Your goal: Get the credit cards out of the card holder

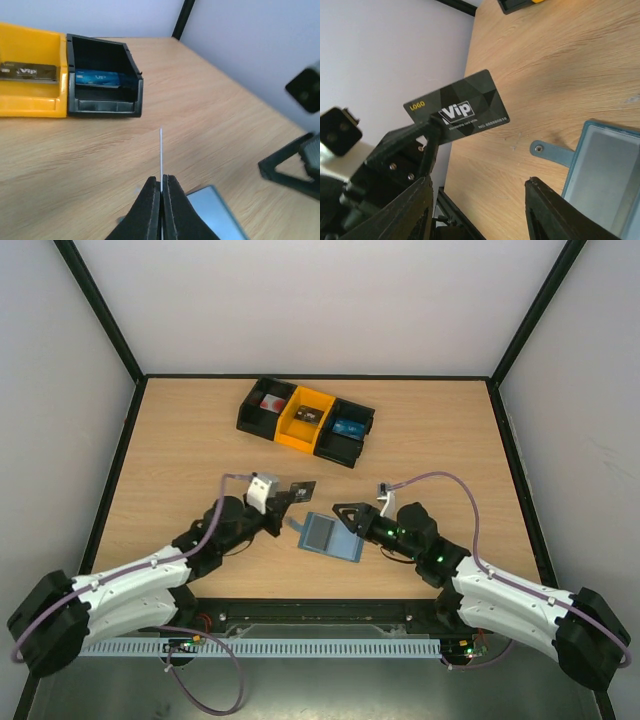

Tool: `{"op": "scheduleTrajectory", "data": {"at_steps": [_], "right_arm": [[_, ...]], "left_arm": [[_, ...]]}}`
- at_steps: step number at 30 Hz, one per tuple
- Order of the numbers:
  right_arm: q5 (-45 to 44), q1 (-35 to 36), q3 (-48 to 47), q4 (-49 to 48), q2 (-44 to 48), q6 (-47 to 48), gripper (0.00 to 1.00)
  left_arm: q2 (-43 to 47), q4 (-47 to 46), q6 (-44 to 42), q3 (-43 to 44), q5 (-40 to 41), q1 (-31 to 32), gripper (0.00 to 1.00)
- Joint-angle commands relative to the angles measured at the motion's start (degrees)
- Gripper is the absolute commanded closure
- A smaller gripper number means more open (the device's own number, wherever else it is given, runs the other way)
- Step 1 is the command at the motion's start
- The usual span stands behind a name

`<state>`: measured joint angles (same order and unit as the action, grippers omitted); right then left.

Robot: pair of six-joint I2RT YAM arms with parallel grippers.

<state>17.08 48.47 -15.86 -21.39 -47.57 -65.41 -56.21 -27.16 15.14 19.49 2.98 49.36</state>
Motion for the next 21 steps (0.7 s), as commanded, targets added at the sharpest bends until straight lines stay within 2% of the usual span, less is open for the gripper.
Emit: {"op": "scheduleTrajectory", "data": {"at_steps": [1,7,16,18,21], "right_arm": [[2.6,0.3,1.0,-5.7,0.2,2.7,0.5],[3.4,0.3,1.0,-11.9,-0.4,0.6,0.49],[6.7,0.3,-0.2,-15.3,-3.8,-0.5,0.5],[7.4,0.3,-0.3,-16.3,-4.2,-0.7,0.54],[7.8,0.3,0.0,-17.3,-3.8,-1.1,0.7]], "left_arm": [[4.5,-4.9,18.5,-2.7,-17.0,-6.0,0.97],[5.8,-10.9,31.6,-3.8,-27.5,-9.8,0.98],[5.1,-12.4,41.2,-2.3,-36.8,-10.3,0.97],[5.0,-12.7,42.1,-2.4,-37.4,-10.3,0.97],[4.9,-12.7,42.8,-2.6,-37.5,-10.3,0.97]]}}
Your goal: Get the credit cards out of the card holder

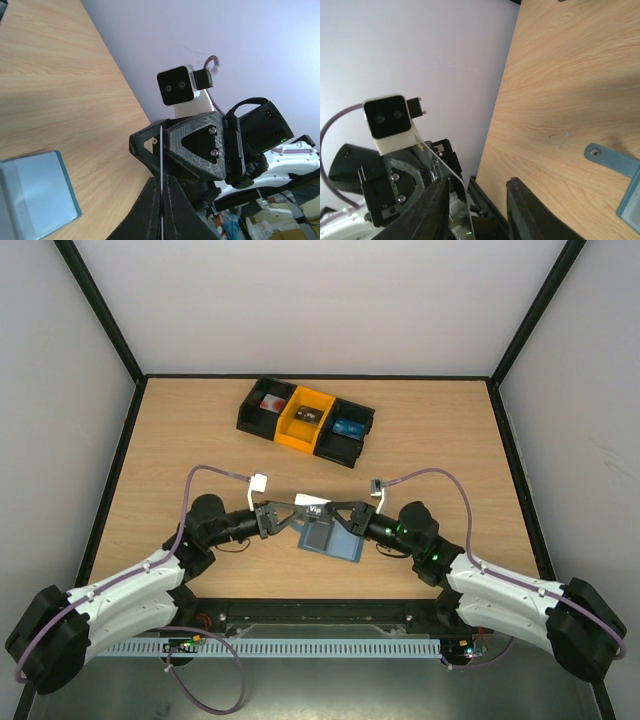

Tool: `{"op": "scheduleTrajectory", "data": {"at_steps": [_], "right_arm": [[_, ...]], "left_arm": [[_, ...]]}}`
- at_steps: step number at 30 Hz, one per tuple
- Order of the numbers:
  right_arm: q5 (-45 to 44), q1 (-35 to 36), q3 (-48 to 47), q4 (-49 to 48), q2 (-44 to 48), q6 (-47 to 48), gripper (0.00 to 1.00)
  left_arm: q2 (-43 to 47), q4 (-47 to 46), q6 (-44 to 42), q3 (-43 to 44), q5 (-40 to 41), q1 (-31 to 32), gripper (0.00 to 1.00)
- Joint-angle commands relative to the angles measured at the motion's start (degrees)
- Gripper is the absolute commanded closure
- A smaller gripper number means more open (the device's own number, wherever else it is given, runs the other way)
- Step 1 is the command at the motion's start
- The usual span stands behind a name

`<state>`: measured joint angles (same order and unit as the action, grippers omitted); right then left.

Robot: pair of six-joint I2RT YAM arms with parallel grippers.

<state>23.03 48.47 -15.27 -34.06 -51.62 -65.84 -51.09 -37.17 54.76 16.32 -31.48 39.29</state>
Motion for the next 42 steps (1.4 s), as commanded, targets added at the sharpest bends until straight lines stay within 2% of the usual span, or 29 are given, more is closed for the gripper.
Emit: {"op": "scheduleTrajectory", "data": {"at_steps": [1,4,6,8,13,15,16,17,18,20,28,37,42], "right_arm": [[1.9,0.3,-0.4,-4.6,0.5,-0.8,0.76],[1.6,0.2,0.0,-4.7,1.5,-0.9,0.95],[1.4,0.3,0.2,-4.6,2.0,-0.8,0.98],[1.2,0.3,0.2,-4.4,2.1,-0.8,0.98],[-0.3,0.3,-1.0,-2.2,1.6,0.7,0.98],[-2.2,0.2,-2.7,1.1,1.2,2.4,0.98],[-3.4,0.2,-3.7,3.0,0.8,3.7,0.98],[-4.4,0.2,-5.1,4.7,0.2,5.2,0.98],[-5.6,0.1,-6.8,6.9,-0.6,6.9,0.98],[-7.1,-1.0,-10.5,10.7,-3.0,9.3,0.98],[-3.1,-8.7,-22.6,10.3,-18.3,14.0,0.98],[-3.4,-17.3,-40.3,12.9,-42.5,17.4,0.98],[-4.1,-20.0,-53.7,19.7,-54.2,19.6,0.98]], "left_arm": [[-0.2,-2.6,3.4,0.5,-3.1,-0.3,0.97],[-0.3,-2.6,4.0,0.1,-3.1,-0.3,0.97],[-0.2,-2.1,4.2,-0.1,-2.6,-0.3,0.97],[0.0,-1.0,4.2,0.0,-1.6,-0.3,0.9],[2.0,6.6,0.8,2.1,2.0,-0.3,0.43],[3.4,13.4,-3.0,4.4,4.7,-0.3,0.31],[4.1,17.1,-5.9,5.7,6.4,-0.4,0.21],[4.8,20.9,-7.8,7.1,8.4,-0.4,0.06],[5.5,24.0,-9.8,8.4,10.4,-0.4,0.01],[7.1,30.3,-13.3,10.6,13.9,-0.3,0.0],[10.6,43.6,-25.3,15.5,24.0,-0.3,0.0],[10.7,49.1,-35.0,17.3,30.1,-0.3,0.0],[11.6,50.3,-36.1,17.3,30.4,-0.4,0.0]]}}
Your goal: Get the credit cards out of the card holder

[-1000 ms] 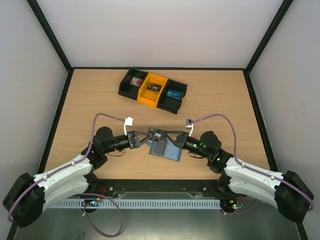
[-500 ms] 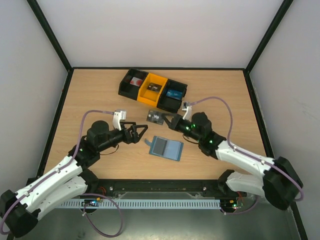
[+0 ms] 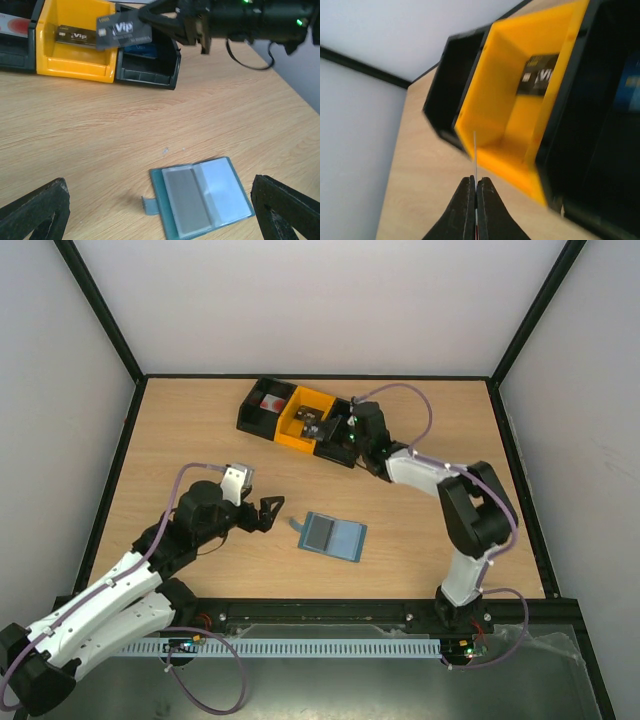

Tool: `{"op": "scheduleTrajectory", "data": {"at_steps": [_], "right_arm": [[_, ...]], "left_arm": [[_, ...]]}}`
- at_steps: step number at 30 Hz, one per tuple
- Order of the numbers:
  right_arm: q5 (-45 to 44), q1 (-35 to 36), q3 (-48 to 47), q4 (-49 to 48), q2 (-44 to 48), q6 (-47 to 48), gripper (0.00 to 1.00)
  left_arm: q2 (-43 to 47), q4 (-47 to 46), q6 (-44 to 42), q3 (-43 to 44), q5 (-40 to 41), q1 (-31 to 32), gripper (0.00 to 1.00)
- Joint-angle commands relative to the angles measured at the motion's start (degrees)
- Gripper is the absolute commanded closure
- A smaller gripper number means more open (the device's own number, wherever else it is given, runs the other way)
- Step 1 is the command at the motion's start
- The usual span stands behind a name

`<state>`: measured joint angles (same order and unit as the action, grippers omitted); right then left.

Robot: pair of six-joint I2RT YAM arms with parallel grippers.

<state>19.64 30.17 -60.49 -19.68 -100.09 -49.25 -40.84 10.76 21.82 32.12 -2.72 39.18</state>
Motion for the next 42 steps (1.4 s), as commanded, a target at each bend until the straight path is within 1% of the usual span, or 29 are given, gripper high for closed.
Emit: {"op": "scheduleTrajectory", "data": {"at_steps": [1,4,9,14,20,30,33,37,42], "right_arm": [[-1.2,-2.1,-10.3,6.0,-7.6,2.9,0.98],[-2.0,-2.9,-15.3,7.4,-12.3,2.6,0.98],[-2.6,-3.1,-24.6,10.0,-19.6,3.1,0.98],[-3.8,-3.1,-29.9,9.8,-25.1,2.1,0.98],[-5.6,-3.2,-35.6,10.5,-29.3,2.3,0.98],[-7.8,-3.5,-40.0,9.8,-33.9,1.5,0.98],[-7.3,-3.9,-40.5,8.8,-35.1,0.2,0.98],[-7.1,-4.1,-42.7,10.3,-37.1,0.0,0.98],[-8.6,-4.2,-42.7,10.6,-37.9,-0.4,0.96]], "left_arm": [[1.8,2.1,-3.0,1.1,0.9,-0.3,0.0],[3.5,1.5,-2.4,0.1,-1.2,-0.2,0.0],[6.0,2.1,-2.3,-0.4,-1.9,-0.2,0.0],[7.8,3.3,-3.6,-0.2,-1.9,-0.2,0.0],[8.6,3.6,-3.5,-0.5,-1.9,-0.2,0.0],[8.2,3.5,-3.4,-0.7,-2.0,-0.2,0.0],[7.9,3.5,-3.4,-0.9,-1.9,-0.2,0.0],[7.3,3.8,-3.5,-0.6,-1.5,-0.3,0.0],[7.5,3.7,-3.4,-0.8,-1.3,-0.2,0.0]]}}
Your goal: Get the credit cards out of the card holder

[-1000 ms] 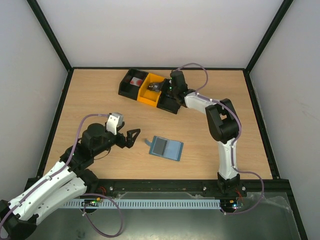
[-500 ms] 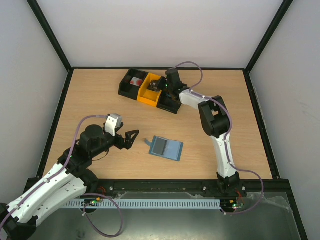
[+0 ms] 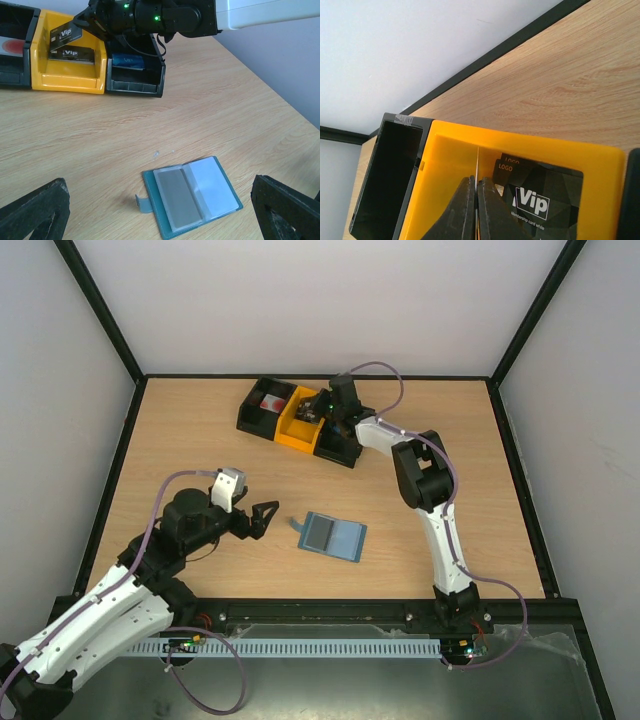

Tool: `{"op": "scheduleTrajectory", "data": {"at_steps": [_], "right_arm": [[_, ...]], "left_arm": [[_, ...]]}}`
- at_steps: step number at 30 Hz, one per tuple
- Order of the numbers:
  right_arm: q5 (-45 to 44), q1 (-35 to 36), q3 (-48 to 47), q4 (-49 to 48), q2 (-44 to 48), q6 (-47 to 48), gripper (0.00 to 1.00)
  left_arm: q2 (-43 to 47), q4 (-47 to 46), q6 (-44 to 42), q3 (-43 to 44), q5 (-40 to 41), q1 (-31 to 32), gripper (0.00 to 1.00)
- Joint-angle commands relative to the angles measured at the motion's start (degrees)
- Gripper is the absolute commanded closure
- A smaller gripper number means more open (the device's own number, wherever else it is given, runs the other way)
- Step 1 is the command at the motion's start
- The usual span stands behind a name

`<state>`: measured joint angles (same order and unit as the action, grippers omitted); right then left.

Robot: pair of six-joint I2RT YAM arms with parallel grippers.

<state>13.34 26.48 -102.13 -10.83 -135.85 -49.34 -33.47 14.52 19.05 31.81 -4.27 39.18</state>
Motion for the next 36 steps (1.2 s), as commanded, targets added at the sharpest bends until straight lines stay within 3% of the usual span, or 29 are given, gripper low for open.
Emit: {"op": "scheduleTrajectory", "data": {"at_steps": [1,22,31,36], "right_arm": [[-2.8,-0.5,-1.1,1.8,-2.1,-0.3,0.96],[-5.9,-0.5,-6.0,6.7,0.6,0.2,0.73],[-3.2,-0.4,-5.5,11.3,6.2,1.9,0.67],[-2.2,-0.5,0.5,13.3,13.1,3.0,0.65]], "left_arm": [[0.1,0.0,-0.6,-0.5,0.2,-0.2,0.0],[-0.6,0.0,-0.3,-0.4,0.6,-0.2,0.0],[-2.3,0.5,4.5,-0.5,5.2,-0.2,0.0],[-6.0,1.7,7.5,0.4,5.7,-0.3,0.0]]}}
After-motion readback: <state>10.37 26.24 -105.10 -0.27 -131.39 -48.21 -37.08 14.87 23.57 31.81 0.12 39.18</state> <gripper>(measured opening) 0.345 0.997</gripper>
